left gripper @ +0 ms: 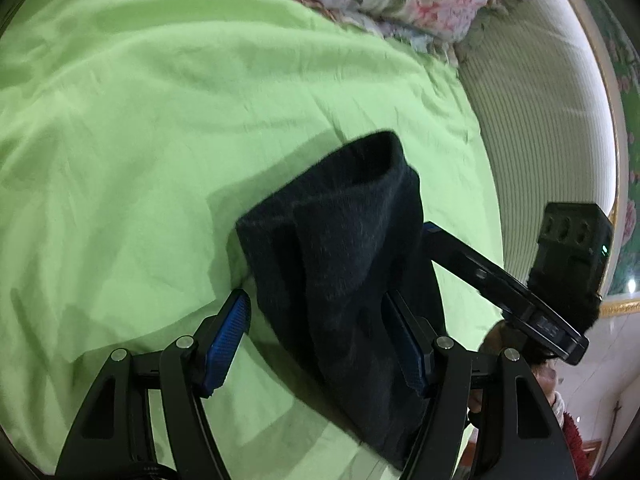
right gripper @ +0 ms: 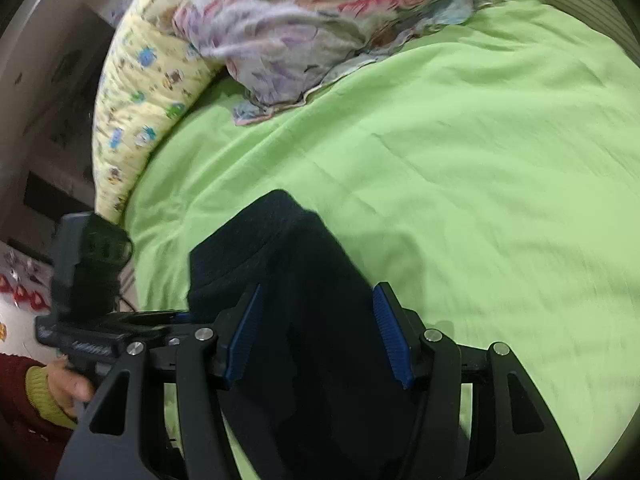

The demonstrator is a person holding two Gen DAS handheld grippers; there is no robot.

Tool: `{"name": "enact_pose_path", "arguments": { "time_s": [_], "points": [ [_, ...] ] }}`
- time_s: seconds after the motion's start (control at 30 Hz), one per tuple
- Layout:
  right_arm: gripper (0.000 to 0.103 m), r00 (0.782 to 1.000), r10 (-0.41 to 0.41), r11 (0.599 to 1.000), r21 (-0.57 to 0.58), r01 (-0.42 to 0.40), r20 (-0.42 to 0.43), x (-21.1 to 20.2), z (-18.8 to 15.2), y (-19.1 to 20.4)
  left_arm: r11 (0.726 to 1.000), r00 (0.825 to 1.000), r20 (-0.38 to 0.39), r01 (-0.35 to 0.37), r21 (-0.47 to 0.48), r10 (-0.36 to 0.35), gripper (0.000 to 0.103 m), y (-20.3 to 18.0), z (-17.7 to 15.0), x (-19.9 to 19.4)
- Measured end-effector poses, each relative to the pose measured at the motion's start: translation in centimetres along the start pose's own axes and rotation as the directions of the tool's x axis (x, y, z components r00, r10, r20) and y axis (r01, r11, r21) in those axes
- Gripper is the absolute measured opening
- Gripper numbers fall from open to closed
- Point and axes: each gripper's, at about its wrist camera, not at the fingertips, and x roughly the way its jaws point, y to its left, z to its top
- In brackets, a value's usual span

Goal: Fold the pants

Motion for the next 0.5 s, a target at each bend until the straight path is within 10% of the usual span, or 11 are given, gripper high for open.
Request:
{"name": "enact_pose_path", "arguments": {
  "time_s": [0.17,0.27,0.5],
  "points": [
    [0.058,0.998,0.012,1.000,-0.028,-0.014,-0.057,2.0,1.0,0.2,1.000,1.000,0.022,-0.015,0.008,0.015,0.063,-0.3,0.0,0.2],
    [0.032,0.998,-0.019,0.997,-0.082,0.014,-0.067,2.4,0.8,1.0,0.998,0.999,0.031,-0.041,0.048,0.040,0.044,-0.8,-0.1,0.7],
    [0.019,1.000,-0.024,0.997,-0.078,0.026,0.018,-0.7,-0.3,1.6,0.993,0.999,0.045,-0.015,0.117,0.010,0.024,-2.2,-0.1,-0.2]
  ]
}}
